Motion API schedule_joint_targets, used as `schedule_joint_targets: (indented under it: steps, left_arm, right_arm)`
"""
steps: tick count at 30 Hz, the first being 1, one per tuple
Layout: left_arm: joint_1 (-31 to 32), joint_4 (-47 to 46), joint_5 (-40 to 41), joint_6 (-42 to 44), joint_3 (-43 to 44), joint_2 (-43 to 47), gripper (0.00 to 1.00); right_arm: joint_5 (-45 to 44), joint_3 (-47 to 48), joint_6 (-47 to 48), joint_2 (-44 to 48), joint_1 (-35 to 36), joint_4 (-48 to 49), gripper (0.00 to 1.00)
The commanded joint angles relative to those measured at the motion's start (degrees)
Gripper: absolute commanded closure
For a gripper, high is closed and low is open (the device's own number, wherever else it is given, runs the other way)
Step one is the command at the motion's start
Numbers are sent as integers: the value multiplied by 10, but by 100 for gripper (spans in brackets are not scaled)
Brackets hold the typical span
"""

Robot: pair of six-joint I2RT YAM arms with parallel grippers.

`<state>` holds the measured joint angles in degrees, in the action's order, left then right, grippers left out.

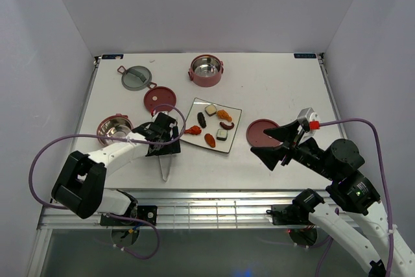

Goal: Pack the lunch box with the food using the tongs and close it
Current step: Place the clamp at the center of the board.

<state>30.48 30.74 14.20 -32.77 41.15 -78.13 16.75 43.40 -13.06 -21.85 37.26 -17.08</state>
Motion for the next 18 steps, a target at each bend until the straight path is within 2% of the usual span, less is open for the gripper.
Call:
schedule_joint_targets:
  steps: [1,5,12,18]
  left_arm:
    - [-6,-22,10,17,9,3,7]
    - [-15,-41,-9,31,3,0,10]
    - [-20,-45,-14,27,3,-41,11]
    - [-48,-68,-39,32,-16,-18,12]
  right_arm:
    - [-11,14,3,6,3,5,14]
    - [-13,18,7,7,3,-2,14]
    - [-16,34,15,9,3,-20,14]
    - [-25,46,22,15,3,-31,14]
